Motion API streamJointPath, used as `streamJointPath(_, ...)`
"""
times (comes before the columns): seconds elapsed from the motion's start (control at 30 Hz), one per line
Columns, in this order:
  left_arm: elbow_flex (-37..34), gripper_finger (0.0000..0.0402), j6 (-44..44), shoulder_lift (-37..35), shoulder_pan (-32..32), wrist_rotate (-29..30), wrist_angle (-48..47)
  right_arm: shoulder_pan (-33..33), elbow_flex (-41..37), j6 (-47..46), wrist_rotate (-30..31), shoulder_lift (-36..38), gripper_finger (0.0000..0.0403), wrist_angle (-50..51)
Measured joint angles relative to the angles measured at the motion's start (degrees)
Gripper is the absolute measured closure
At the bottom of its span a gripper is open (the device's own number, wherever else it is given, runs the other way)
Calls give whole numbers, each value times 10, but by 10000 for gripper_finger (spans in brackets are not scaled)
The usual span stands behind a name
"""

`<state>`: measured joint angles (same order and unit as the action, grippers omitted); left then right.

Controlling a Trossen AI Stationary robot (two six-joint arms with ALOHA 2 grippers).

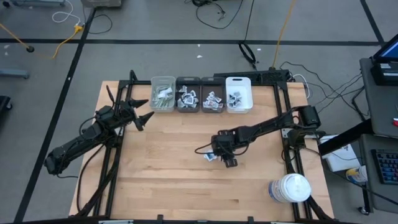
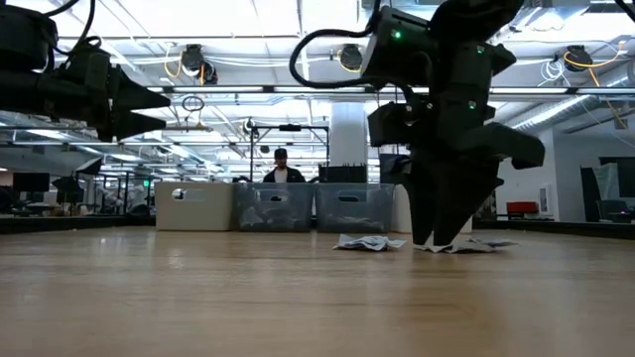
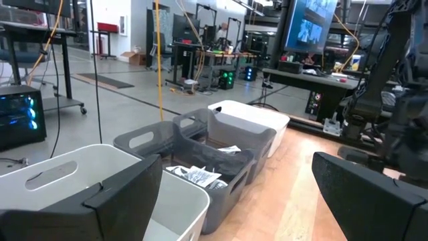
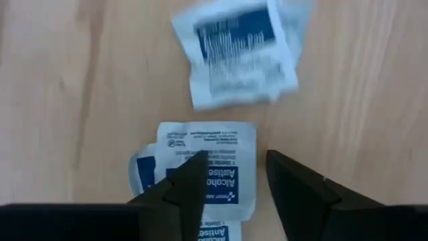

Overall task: Pick & Place First Aid Supplies
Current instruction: Put the alcohol pad into the white bin

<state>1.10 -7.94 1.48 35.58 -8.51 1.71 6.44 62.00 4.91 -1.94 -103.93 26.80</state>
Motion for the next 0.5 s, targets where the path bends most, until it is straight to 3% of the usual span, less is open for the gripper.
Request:
streamJointPath(0.3,0,9,0,0,0,0,0,1,-4,8,2,-3,390,-42)
streamJointPath(0.5,0,9,0,0,0,0,0,1,-4,6,1,-3,393,-52)
